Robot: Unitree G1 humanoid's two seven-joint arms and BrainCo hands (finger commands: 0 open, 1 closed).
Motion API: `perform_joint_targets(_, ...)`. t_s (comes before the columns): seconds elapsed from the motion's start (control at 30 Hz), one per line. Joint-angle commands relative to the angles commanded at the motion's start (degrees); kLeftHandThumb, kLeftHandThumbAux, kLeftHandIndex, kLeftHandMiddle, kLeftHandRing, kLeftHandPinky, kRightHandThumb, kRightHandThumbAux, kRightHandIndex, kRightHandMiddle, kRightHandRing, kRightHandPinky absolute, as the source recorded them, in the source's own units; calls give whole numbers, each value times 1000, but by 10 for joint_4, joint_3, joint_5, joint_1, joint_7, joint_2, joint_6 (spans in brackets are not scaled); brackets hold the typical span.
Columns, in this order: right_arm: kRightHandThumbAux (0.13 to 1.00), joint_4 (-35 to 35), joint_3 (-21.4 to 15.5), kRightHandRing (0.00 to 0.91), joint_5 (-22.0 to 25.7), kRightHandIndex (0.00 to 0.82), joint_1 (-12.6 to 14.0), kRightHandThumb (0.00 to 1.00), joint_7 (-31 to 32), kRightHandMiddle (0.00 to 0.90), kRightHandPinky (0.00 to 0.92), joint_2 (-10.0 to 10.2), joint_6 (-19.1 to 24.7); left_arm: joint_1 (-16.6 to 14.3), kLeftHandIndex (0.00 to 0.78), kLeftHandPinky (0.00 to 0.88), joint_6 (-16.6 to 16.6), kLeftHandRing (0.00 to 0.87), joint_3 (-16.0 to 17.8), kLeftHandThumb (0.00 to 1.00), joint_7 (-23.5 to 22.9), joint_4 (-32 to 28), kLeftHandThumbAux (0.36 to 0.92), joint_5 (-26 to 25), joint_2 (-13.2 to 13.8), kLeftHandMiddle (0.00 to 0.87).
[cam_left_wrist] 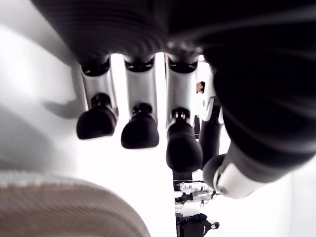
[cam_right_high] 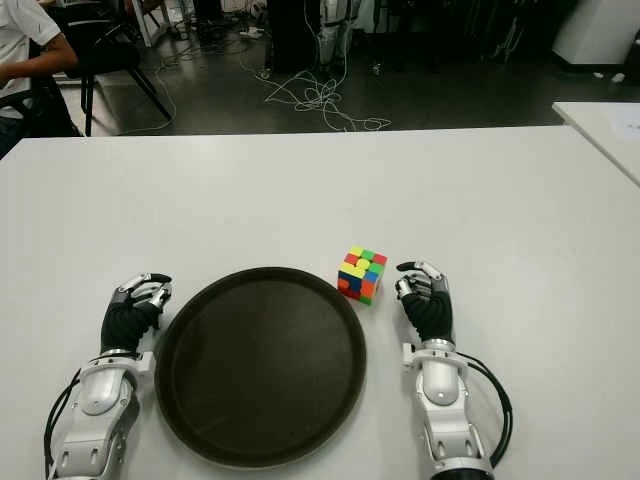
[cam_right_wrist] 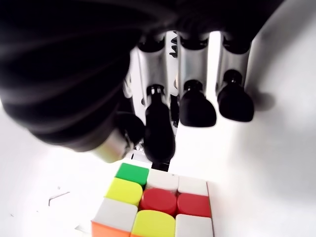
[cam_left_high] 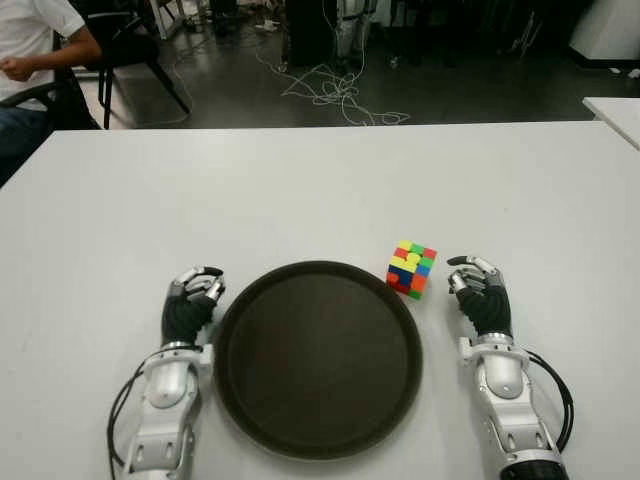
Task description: Pick up the Rubik's Cube and put it in the plate
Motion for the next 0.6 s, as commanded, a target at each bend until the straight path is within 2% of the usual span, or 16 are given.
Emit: perform_joint_targets(0.6, 730, 7, 4, 807, -8, 437, 0, 688, -6, 800, 798, -4, -15, -2, 444, 807, -3, 815, 1, 710, -7, 6, 704, -6, 4, 807)
